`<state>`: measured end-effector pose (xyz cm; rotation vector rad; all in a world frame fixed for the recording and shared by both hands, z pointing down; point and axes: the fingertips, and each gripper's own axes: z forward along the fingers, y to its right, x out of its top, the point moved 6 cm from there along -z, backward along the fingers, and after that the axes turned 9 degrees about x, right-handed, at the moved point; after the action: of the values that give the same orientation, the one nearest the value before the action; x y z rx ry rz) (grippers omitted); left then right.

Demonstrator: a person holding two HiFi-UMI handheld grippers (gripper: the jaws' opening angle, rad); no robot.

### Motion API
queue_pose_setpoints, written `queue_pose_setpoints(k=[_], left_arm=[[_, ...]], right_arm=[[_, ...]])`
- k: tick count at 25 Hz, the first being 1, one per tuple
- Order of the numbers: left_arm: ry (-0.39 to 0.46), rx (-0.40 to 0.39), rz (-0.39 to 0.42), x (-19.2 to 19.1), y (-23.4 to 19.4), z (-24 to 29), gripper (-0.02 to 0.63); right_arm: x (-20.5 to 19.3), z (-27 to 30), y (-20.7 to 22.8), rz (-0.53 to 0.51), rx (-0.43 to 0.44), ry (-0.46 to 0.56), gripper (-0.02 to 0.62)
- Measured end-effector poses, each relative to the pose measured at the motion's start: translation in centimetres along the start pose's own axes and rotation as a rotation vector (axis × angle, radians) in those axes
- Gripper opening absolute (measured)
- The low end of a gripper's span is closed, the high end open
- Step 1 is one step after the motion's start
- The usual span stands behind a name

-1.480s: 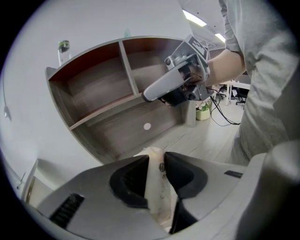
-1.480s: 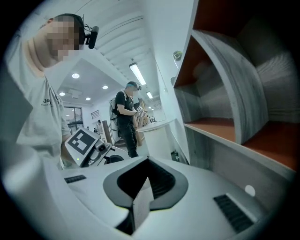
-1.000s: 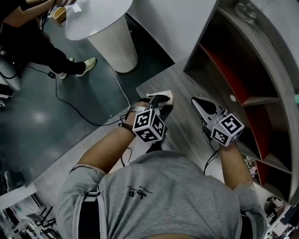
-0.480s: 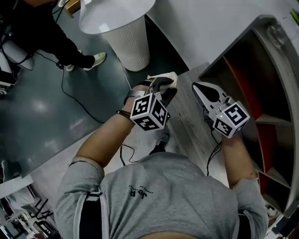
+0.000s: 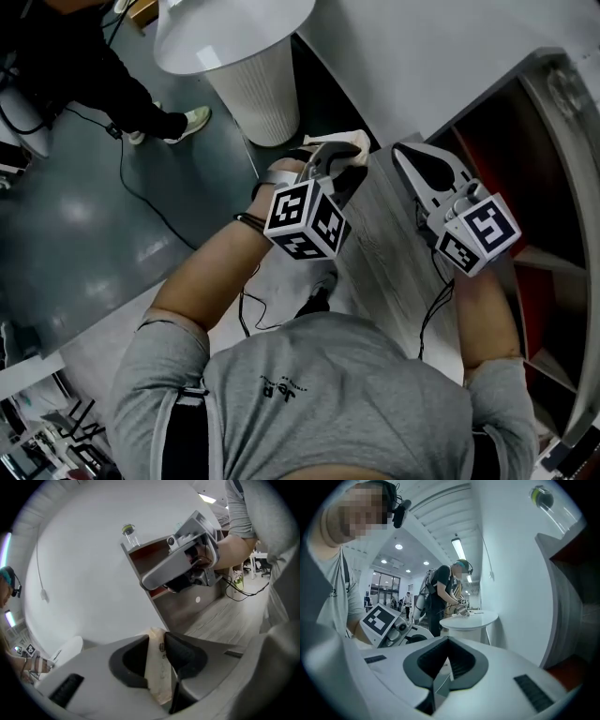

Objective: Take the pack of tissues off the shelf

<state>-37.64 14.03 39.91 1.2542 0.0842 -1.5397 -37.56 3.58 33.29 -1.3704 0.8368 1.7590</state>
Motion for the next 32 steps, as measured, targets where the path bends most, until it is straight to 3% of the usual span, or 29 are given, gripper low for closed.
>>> queue_pose_setpoints(k=[5, 12, 19, 25, 32], left_arm=[[-0.048, -0.063, -0.023, -3.3, 2.7, 3.7, 0.127], [-0.126, -0.140, -0.031, -10.0, 8.2, 9.3, 0.127], [-0.169, -0.179, 0.003, -13.7, 12.7, 12.4, 0.127], [-0.185, -0.200, 0.032, -16.3, 15.3, 14.1, 0.127], [-0.196, -0.198, 0.064, -17.5, 16.5, 14.6, 0.126]], right_arm=[[-4.3, 1.2, 1.8, 0.063, -0.017, -0.039, 0.021], [-14.5, 3.2, 3.9, 0.150, -0.021, -0.108, 0.021], [-21.8, 3.3, 4.2, 0.230, -0.035, -0.162, 0.021], [-25.3, 4.1, 4.5, 0.271, -0.039, -0.193, 0.020], [-26.2, 4.3, 4.3, 0.292, -0.035, -0.189, 0.021]])
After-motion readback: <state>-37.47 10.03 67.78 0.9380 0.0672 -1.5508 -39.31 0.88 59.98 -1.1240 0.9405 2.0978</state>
